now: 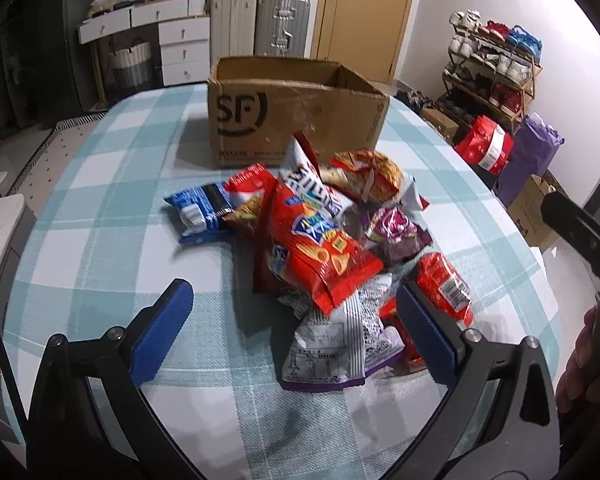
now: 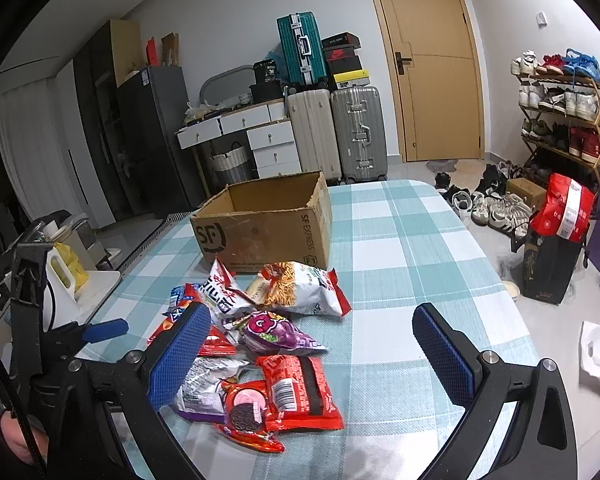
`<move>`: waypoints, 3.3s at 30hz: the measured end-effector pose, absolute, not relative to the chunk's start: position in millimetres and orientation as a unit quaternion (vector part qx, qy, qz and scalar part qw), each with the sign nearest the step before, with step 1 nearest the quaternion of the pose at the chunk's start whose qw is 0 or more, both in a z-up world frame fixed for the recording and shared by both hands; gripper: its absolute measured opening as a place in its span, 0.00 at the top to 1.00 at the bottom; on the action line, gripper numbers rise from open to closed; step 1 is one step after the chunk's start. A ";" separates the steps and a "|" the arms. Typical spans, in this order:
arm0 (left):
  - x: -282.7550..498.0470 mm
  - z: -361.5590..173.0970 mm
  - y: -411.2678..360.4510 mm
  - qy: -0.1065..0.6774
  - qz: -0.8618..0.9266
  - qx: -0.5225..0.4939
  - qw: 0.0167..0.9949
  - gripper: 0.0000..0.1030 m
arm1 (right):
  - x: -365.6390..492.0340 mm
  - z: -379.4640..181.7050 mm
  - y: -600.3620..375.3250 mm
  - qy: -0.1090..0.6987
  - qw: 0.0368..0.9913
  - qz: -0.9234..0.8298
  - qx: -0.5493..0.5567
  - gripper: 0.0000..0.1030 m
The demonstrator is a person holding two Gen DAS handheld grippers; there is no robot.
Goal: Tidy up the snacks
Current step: 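Lower the left tool onto the pile and grasp the white printed snack bag, then grasp the red wafer bag with black stripe with the right tool while the left holds the white bag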
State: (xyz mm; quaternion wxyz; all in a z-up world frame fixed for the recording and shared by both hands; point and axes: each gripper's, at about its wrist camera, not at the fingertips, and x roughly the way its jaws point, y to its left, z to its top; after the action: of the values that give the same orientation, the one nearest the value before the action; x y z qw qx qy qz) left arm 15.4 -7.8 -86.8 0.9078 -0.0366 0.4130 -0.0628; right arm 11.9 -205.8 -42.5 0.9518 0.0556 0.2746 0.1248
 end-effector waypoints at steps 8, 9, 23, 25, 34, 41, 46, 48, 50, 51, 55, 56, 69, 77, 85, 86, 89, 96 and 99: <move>27.8 -108.1 -17.6 0.438 -0.074 -0.034 0.895 0.08 | 18.7 -54.6 -210.1 0.287 0.948 0.122 0.059 0.00; 30.2 -110.6 -18.4 0.441 -0.076 -0.035 0.893 0.09 | 19.7 -55.9 -210.3 0.288 0.948 0.123 0.059 0.00; 55.7 -137.1 -23.9 0.467 -0.145 -0.073 0.869 0.54 | 28.4 -71.5 -214.1 0.303 0.944 0.119 0.061 0.00; 58.9 -137.3 -25.0 0.466 -0.154 -0.073 0.868 0.57 | 28.1 -72.9 -213.6 0.304 0.943 0.119 0.061 0.00; 55.0 -135.0 -27.2 0.467 -0.157 -0.084 0.866 0.57 | 26.5 -75.9 -211.1 0.309 0.942 0.118 0.056 0.00; 31.0 -128.6 -8.1 0.465 -0.163 -0.091 0.866 0.57 | 25.2 -77.0 -212.5 0.315 0.940 0.117 0.057 0.00; 21.3 -122.3 -0.6 0.460 -0.163 -0.093 0.868 0.57 | 26.1 -81.7 -213.7 0.326 0.935 0.121 0.065 0.00; 17.0 -120.7 2.9 0.458 -0.164 -0.095 0.868 0.57 | 26.9 -84.0 -213.7 0.331 0.934 0.122 0.066 0.00; 12.1 -118.9 7.0 0.456 -0.163 -0.096 0.870 0.57 | 27.7 -86.7 -213.3 0.335 0.932 0.123 0.066 0.00; 10.1 -117.4 8.9 0.455 -0.164 -0.097 0.870 0.57 | 27.7 -87.9 -213.1 0.337 0.931 0.124 0.066 0.00; -0.3 -112.3 16.2 0.448 -0.162 -0.097 0.874 0.57 | 29.4 -93.6 -211.4 0.345 0.927 0.130 0.064 0.00; -2.1 -110.7 18.1 0.447 -0.162 -0.099 0.874 0.57 | 29.5 -95.0 -210.6 0.347 0.926 0.133 0.063 0.00; -22.3 -83.3 50.5 0.424 -0.152 -0.112 0.886 0.57 | 41.6 -118.1 -196.6 0.380 0.913 0.142 0.037 0.00; -41.1 -56.6 70.8 0.401 -0.144 -0.116 0.897 0.57 | 51.0 -129.3 -190.2 0.396 0.906 0.147 0.025 0.00; -46.5 -49.5 84.0 0.397 -0.132 -0.120 0.900 0.57 | 58.9 -140.7 -185.3 0.411 0.899 0.149 0.013 0.00; -47.5 -49.4 84.9 0.398 -0.131 -0.121 0.900 0.57 | 59.8 -142.0 -185.0 0.412 0.899 0.149 0.012 0.00; -46.8 -49.2 83.7 0.399 -0.127 -0.119 0.900 0.57 | 61.8 -145.5 -184.3 0.418 0.896 0.148 0.011 0.01; -44.5 -48.8 84.0 0.401 -0.126 -0.119 0.899 0.57 | 67.6 -154.1 -181.8 0.431 0.890 0.148 0.002 0.16; -43.9 -49.1 84.0 0.402 -0.125 -0.120 0.899 0.57 | 67.9 -156.7 -177.5 0.432 0.890 0.149 -0.011 0.34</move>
State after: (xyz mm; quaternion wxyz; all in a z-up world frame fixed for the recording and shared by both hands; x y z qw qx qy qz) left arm -43.9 84.0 -49.1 0.8991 -0.1198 0.4020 -0.1251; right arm 67.9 -177.5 -156.7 0.8896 -0.0112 0.4316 0.1493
